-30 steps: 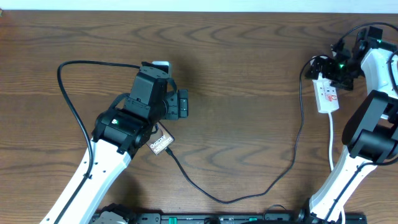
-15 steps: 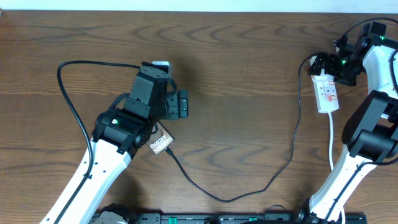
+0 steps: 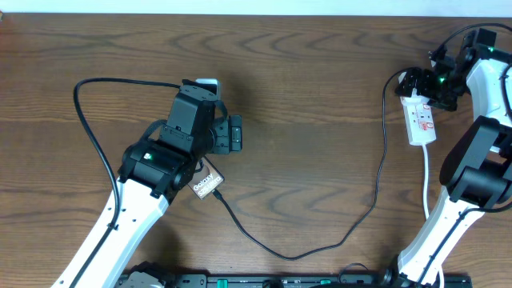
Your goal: Plug charger to phone and switch on socket
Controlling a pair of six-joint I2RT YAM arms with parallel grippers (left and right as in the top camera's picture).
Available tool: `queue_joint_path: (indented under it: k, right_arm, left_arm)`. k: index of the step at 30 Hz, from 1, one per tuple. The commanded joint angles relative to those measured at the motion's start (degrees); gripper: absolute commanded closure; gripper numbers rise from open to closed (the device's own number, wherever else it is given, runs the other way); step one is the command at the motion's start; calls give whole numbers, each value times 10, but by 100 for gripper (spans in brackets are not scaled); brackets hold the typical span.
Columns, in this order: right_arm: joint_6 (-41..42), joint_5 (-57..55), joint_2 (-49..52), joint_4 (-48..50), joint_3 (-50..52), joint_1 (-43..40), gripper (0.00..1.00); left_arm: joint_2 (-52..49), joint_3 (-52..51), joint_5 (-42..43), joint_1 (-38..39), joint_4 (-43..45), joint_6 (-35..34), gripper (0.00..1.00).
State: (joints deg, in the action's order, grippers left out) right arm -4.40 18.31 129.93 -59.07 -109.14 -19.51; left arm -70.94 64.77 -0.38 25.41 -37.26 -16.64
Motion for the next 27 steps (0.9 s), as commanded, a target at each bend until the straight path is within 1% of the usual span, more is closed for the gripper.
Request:
queue_joint_path:
  k: [1,9,21,27]
  right_arm:
    - [1,22,5,3,6,5,1]
    - [1,42,5,12,31,9,1]
    - [6,46,5,19,32,26,1]
    - [6,89,5,19,32,27,1]
  left_arm:
    - [2,2,-7,1,-2,5,8]
    - [2,2,-7,1,-2,5,8]
    - [2,2,-8,1,-11,5,8]
    - [2,2,-7,1,-10,5,8]
